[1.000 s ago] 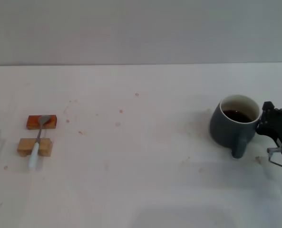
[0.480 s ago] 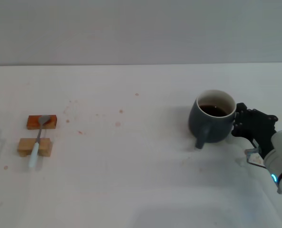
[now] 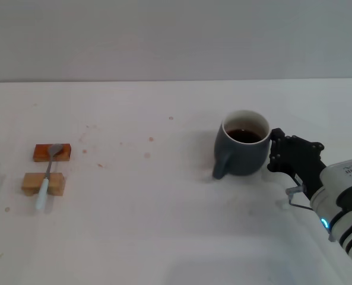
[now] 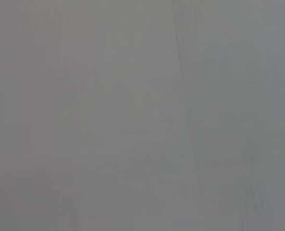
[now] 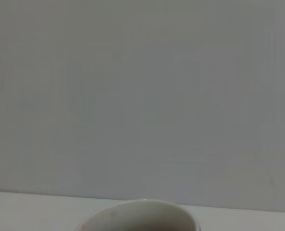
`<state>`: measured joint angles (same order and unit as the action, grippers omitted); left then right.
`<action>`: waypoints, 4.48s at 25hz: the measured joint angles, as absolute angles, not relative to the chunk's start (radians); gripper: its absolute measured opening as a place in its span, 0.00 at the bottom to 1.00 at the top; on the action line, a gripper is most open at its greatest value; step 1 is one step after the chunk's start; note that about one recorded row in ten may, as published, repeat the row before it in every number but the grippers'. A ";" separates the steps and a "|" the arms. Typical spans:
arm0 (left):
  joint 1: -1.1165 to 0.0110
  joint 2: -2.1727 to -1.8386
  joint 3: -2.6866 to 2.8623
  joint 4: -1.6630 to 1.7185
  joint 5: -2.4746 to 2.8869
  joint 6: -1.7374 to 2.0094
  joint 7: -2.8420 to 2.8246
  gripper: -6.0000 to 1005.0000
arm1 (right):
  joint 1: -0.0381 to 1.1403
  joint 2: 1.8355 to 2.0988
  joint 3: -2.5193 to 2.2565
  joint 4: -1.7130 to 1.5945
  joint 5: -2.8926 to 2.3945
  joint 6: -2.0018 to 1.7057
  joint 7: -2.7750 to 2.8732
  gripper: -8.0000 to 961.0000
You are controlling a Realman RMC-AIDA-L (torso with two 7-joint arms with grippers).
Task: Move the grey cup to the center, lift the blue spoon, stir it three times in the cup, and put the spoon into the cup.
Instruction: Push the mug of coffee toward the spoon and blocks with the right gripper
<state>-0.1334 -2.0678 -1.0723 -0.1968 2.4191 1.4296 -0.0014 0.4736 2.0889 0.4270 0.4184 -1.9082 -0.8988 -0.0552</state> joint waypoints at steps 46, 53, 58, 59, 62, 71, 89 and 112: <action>-0.147 -2.068 -1.088 -0.195 2.419 1.430 -0.001 0.77 | 0.539 2.089 0.489 0.410 -1.903 -0.778 -0.055 0.01; -0.148 -2.068 -1.088 -0.195 2.419 1.430 -0.001 0.77 | 0.552 2.089 0.482 0.439 -1.905 -0.717 -0.055 0.01; -0.147 -2.068 -1.088 -0.195 2.419 1.430 -0.002 0.77 | 0.553 2.089 0.456 0.462 -1.906 -0.716 -0.055 0.01; -0.147 -2.068 -1.088 -0.195 2.419 1.430 -0.002 0.77 | 0.554 2.089 0.452 0.469 -1.906 -0.716 -0.055 0.01; -0.147 -2.068 -1.088 -0.195 2.419 1.430 -0.002 0.76 | 0.560 2.089 0.437 0.486 -1.907 -0.716 -0.055 0.01; -0.147 -2.068 -1.088 -0.195 2.419 1.430 -0.002 0.76 | 0.570 2.089 0.416 0.526 -1.908 -0.716 -0.055 0.01; -0.141 -2.068 -1.088 -0.195 2.419 1.430 -0.002 0.75 | 0.574 2.091 0.421 0.500 -1.900 -0.726 -0.055 0.01; -0.150 -2.066 -1.088 -0.193 2.419 1.426 -0.001 0.73 | 0.608 2.092 0.411 0.540 -1.904 -0.696 -0.055 0.01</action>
